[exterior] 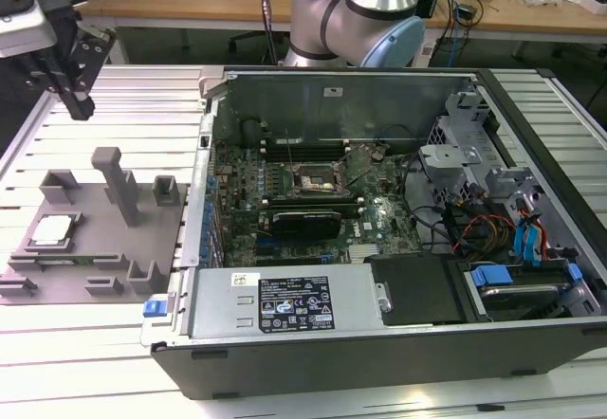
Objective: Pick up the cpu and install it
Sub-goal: 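Reach for the cpu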
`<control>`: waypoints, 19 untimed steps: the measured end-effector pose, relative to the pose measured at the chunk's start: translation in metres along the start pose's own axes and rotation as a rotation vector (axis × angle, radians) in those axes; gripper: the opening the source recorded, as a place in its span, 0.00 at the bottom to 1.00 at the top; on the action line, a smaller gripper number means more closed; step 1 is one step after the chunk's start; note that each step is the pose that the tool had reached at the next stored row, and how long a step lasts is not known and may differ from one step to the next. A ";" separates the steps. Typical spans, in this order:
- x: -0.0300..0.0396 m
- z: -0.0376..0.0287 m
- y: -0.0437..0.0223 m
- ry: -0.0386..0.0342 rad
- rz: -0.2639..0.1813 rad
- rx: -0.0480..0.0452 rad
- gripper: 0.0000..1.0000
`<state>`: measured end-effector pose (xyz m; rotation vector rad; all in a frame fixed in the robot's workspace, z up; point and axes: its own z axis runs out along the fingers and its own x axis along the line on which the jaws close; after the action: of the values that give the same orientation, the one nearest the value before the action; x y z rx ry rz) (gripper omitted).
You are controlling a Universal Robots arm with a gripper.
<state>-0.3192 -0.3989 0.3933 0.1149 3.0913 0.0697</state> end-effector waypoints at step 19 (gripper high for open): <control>0.0526 0.0139 -0.0046 -0.0078 0.000 0.0009 0.11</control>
<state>-0.3713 -0.3988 0.3768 0.1156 3.0836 0.0677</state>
